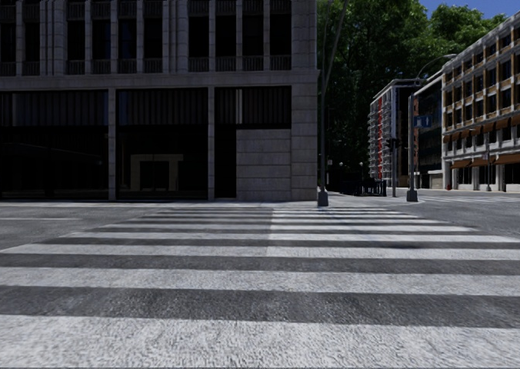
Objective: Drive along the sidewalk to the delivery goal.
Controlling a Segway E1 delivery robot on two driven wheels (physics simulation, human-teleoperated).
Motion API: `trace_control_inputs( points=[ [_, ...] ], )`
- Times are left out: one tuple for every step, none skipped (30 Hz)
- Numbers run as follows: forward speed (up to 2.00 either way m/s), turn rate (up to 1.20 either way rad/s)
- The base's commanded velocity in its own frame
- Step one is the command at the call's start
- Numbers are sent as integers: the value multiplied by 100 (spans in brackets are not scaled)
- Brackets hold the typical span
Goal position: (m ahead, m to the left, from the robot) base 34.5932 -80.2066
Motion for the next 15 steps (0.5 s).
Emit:
trace_control_inputs(
  points=[
    [200,0],
    [200,0],
    [200,0],
    [200,0],
    [200,0],
    [200,0],
    [200,0],
    [200,0],
    [200,0],
    [200,0],
    [200,0],
    [200,0],
    [200,0],
    [200,0],
    [200,0]
  ],
)
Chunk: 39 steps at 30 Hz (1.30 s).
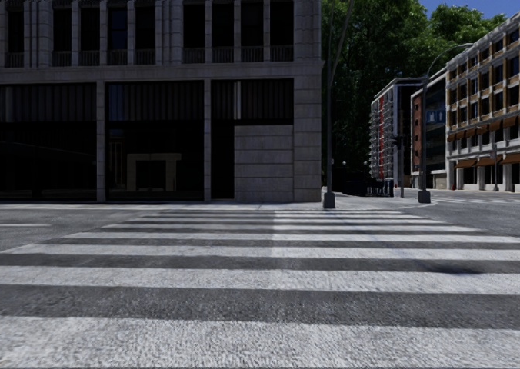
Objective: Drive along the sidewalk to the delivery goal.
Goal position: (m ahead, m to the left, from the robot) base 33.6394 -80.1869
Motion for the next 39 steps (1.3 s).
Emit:
trace_control_inputs(
  points=[
    [200,0],
    [200,0],
    [200,0],
    [200,0],
    [200,0],
    [200,0],
    [200,0],
    [200,0],
    [200,0],
    [200,0],
    [200,0],
    [200,0],
    [200,0],
    [200,0],
    [200,0],
    [200,0],
    [200,0],
    [200,0],
    [200,0],
    [200,0],
    [200,0],
    [200,0],
    [200,0],
    [200,0],
    [200,0],
    [200,0],
    [200,0],
    [200,0],
    [200,0],
    [200,0],
    [200,0],
    [200,0],
    [200,0],
    [200,0],
    [200,0],
    [200,0],
    [200,0],
    [200,0],
    [200,0]
  ],
)
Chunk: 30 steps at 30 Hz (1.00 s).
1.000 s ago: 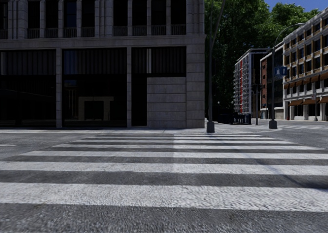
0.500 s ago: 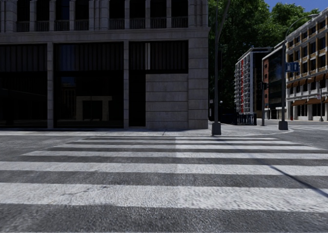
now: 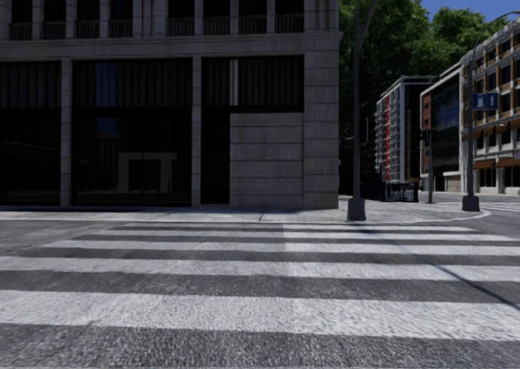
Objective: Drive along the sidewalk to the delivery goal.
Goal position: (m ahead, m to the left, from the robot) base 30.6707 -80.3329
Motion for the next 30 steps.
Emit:
trace_control_inputs(
  points=[
    [200,0],
    [200,0],
    [200,-8],
    [200,-8],
    [200,-12],
    [200,-13],
    [200,-13],
    [200,-13],
    [200,-13],
    [200,-10],
    [200,-8],
    [200,-8],
    [200,-8],
    [200,-7],
    [200,-7],
    [200,-7],
    [200,-10],
    [200,-24],
    [200,-33],
    [200,-33],
    [200,-35],
    [200,-35],
    [200,-35],
    [200,-35],
    [200,-35],
    [200,-35],
    [200,-35],
    [200,-35],
    [200,-35],
    [200,-35]
  ],
)
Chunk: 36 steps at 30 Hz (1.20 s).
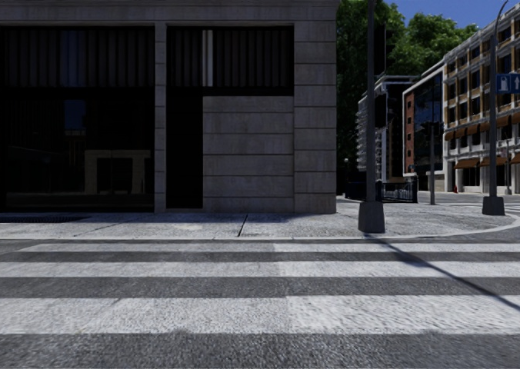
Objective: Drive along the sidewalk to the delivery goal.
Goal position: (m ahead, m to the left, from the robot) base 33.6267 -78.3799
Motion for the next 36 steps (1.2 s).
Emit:
trace_control_inputs(
  points=[
    [200,-35],
    [200,-35],
    [200,-34],
    [200,-34],
    [200,-27],
    [200,-15],
    [200,-3],
    [200,-3],
    [200,0],
    [200,0],
    [200,0],
    [200,0],
    [200,0],
    [200,0],
    [200,0],
    [200,0],
    [200,0],
    [200,0],
    [200,0],
    [200,0],
    [200,0],
    [200,0],
    [200,-3],
    [200,-15],
    [200,-15],
    [200,-21],
    [200,-23],
    [200,-24],
    [200,-24],
    [200,-24],
    [200,-24],
    [200,-24],
    [200,-24],
    [200,-24],
    [200,-24],
    [200,-24]
  ],
)
